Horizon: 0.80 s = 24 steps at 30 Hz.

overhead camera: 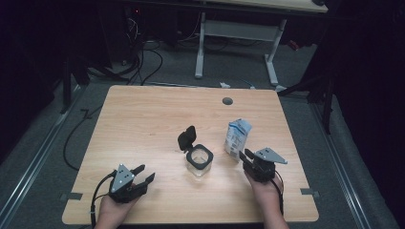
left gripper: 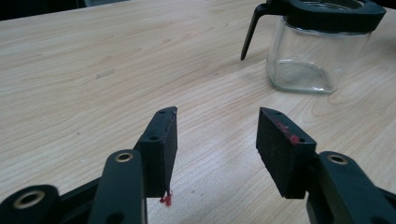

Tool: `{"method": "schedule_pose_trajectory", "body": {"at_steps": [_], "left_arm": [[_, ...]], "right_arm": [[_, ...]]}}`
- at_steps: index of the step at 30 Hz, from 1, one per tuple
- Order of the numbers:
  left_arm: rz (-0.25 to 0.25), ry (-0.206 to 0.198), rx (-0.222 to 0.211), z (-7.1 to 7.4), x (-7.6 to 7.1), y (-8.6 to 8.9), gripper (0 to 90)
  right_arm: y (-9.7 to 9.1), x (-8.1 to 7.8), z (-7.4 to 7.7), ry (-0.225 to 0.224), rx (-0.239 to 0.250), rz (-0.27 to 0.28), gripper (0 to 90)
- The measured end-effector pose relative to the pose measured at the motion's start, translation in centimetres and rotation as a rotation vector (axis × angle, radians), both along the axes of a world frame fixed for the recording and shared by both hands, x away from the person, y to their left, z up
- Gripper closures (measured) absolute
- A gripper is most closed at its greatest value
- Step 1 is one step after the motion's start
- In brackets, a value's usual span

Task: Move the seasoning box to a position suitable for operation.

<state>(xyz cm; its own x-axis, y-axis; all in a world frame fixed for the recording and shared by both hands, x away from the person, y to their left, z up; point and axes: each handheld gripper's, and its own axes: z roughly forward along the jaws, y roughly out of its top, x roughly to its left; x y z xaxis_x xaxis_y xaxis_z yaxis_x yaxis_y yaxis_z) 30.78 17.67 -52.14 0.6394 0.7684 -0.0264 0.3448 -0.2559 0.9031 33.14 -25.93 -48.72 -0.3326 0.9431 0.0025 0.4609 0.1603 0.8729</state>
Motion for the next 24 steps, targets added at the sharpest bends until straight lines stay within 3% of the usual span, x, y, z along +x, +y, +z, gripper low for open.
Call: {"method": "schedule_pose_trajectory", "body": {"at_steps": [1,2,8,11,13,18,24], "left_arm": [[0.0,0.0,0.0,0.0,0.0,0.0,48.1],[0.002,0.002,-0.004,0.0,0.0,0.1,48.1],[0.005,0.007,-0.005,-0.2,0.2,0.3,48.0],[0.009,0.01,-0.011,-0.3,0.2,0.5,47.9],[0.01,0.012,-0.014,-0.2,0.2,0.6,47.9],[0.016,0.014,-0.017,-0.3,0.3,0.8,47.8],[0.018,0.014,-0.018,-0.3,0.3,0.8,47.9]], "right_arm": [[0.0,0.0,0.0,0.0,0.0,0.0,66.9],[-0.2,0.1,-0.1,0.019,0.004,0.003,61.4],[0.1,0.6,-0.4,0.001,-0.012,0.001,56.9],[0.3,1.4,-0.4,-0.01,-0.018,-0.013,59.1],[0.4,1.9,-0.5,-0.016,0.005,-0.013,59.3],[0.8,2.8,-0.5,-0.011,-0.013,-0.007,60.4],[0.8,3.2,-0.6,-0.025,0.005,0.017,72.7]]}}
